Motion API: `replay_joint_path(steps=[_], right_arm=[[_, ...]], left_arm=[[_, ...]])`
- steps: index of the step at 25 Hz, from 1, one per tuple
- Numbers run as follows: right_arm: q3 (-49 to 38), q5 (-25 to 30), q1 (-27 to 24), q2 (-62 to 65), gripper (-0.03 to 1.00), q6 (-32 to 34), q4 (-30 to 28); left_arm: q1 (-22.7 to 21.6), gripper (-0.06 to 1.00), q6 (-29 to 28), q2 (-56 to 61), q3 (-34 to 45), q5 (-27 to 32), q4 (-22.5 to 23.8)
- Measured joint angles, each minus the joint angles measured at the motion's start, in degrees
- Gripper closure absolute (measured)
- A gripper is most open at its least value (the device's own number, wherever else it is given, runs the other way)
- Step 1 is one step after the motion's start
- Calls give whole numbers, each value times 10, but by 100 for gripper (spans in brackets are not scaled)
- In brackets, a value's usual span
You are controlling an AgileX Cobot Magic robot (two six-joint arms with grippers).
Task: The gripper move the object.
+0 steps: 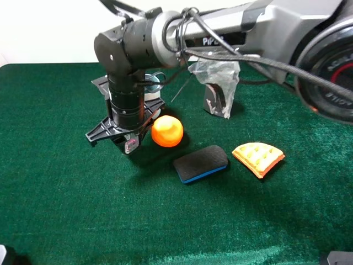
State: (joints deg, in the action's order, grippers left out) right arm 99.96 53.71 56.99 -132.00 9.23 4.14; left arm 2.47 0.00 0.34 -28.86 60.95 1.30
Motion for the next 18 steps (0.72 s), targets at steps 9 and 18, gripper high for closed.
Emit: replay_joint_path(steps=[9, 18], right_arm=[[0, -20, 0, -10, 63, 10, -58], [0, -27, 0, -14, 63, 14, -91]], left_arm=[[0, -5, 0, 0, 0, 0, 0], [0, -5, 0, 0, 0, 0, 0]])
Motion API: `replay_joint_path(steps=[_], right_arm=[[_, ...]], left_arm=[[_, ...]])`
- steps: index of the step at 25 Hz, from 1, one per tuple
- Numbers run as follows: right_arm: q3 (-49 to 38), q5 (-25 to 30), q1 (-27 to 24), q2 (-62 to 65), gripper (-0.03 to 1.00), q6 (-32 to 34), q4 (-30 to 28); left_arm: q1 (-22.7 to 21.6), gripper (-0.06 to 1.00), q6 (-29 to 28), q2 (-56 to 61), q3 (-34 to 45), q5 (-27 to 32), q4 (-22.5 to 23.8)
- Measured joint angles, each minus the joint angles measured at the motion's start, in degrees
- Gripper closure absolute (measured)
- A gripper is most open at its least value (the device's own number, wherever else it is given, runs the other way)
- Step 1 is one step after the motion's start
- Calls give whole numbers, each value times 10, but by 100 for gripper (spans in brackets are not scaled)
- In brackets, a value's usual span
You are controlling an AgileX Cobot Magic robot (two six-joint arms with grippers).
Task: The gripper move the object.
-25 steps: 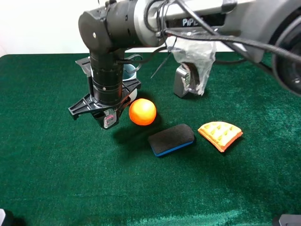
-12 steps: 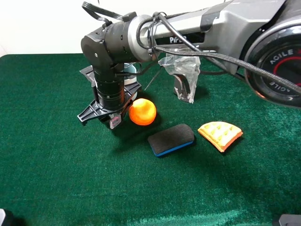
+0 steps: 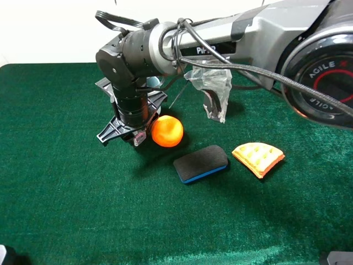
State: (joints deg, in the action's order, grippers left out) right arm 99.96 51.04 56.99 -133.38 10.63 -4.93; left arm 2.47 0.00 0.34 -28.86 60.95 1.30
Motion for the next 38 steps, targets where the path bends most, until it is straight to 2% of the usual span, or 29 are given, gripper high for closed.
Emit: replay_joint_path(steps=[16, 18, 21, 23, 27, 38], right_arm=[[0, 0, 0, 0, 62, 1, 9], [0, 0, 0, 0, 55, 1, 15], [0, -1, 0, 0, 38, 1, 16], [0, -1, 0, 0, 31, 0, 16], [0, -1, 0, 0, 28, -2, 17], [1, 22, 0, 27, 27, -2, 17]], left_arm=[[0, -5, 0, 0, 0, 0, 0], [0, -5, 0, 0, 0, 0, 0], [0, -5, 0, 0, 0, 0, 0], [0, -5, 0, 0, 0, 0, 0], [0, -5, 0, 0, 0, 0, 0], [0, -5, 0, 0, 0, 0, 0]])
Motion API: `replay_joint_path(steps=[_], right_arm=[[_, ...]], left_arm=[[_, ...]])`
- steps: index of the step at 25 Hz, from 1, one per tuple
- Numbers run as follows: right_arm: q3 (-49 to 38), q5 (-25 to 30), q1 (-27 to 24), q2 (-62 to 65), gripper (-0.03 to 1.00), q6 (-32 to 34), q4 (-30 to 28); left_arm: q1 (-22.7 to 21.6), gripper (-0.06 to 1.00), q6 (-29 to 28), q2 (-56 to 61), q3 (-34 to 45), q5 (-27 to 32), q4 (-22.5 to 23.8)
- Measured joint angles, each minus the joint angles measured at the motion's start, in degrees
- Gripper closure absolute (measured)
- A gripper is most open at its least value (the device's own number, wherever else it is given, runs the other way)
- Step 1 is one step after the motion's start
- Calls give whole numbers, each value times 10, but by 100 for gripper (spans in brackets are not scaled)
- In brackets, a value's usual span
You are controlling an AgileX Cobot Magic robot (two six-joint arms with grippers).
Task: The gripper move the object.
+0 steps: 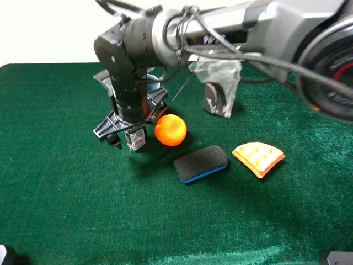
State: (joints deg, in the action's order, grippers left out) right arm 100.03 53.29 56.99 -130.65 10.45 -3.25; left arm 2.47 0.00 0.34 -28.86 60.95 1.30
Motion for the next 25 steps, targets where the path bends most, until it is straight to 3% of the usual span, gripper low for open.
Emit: replay_joint_path(steps=[8, 21, 25], right_arm=[[0, 40, 0, 65, 27, -1, 0], [0, 153, 0, 171, 27, -7, 28], [0, 162, 0, 202, 27, -9, 33]], left_arm=[[0, -5, 0, 0, 0, 0, 0], [0, -5, 0, 0, 0, 0, 0], [0, -5, 0, 0, 0, 0, 0]])
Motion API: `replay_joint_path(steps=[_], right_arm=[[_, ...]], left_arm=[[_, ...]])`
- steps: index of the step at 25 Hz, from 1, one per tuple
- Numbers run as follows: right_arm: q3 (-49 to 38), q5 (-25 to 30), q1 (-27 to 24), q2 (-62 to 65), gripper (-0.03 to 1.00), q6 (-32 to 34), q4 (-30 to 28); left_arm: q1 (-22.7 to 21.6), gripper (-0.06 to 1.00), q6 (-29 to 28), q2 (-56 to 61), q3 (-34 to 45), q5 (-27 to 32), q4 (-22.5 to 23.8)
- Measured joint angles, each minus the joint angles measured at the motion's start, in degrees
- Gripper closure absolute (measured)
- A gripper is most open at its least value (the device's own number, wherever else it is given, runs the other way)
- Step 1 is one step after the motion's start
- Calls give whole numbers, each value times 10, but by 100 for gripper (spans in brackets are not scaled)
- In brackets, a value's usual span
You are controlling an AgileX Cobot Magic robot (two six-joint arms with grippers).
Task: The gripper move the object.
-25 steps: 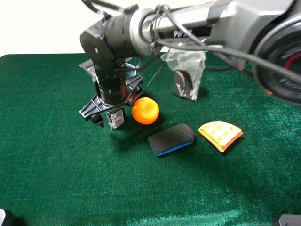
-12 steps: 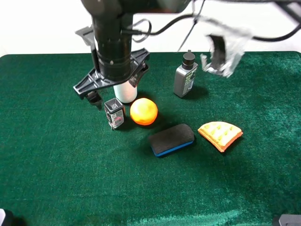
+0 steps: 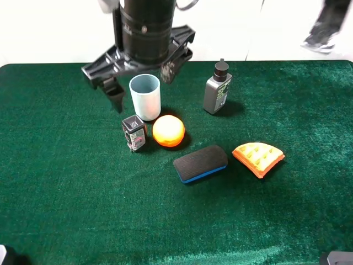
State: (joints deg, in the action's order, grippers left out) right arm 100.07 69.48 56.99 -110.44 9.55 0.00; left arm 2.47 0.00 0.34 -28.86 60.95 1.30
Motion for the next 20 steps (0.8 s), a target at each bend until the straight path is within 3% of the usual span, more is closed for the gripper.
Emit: replay_joint_path(steps=[10, 20], right_arm=[[-7, 1, 0, 91, 27, -2, 6], [-101, 2, 0, 219, 27, -2, -12]], left_arm=[[0, -5, 0, 0, 0, 0, 0], [0, -5, 0, 0, 0, 0, 0]])
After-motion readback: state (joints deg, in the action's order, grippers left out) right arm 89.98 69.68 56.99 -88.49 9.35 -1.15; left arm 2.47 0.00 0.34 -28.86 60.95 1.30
